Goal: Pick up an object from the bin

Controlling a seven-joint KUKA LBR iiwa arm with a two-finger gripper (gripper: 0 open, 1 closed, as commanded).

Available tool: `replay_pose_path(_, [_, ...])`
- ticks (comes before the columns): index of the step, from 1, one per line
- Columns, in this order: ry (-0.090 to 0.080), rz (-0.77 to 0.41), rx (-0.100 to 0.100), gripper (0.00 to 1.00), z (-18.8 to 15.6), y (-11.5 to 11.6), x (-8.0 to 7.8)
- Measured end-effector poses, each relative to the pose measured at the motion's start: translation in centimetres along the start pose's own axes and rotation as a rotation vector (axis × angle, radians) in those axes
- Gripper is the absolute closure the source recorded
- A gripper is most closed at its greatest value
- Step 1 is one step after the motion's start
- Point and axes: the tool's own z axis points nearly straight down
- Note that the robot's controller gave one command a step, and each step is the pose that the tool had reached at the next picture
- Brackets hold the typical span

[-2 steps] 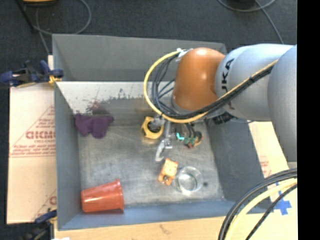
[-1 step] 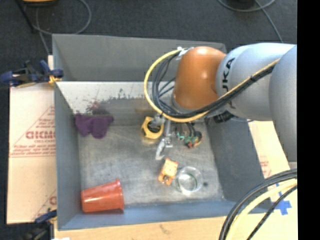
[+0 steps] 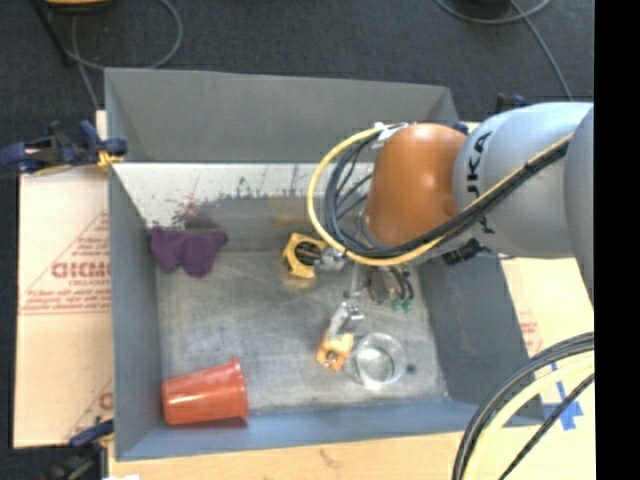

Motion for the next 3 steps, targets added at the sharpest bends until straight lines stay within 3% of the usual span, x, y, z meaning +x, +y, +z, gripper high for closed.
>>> replay_pose_path(1, [0.008,0.055,0.0,0.0,0.6,-3.1,2.4])
replay_pose_path(2, [-0.003,0.32,0.002,0.0,0.9,-6.8,6.3])
replay_pose_path(3, [0.022,-0.019,0.012,1.0,4.8,1.7,6.4])
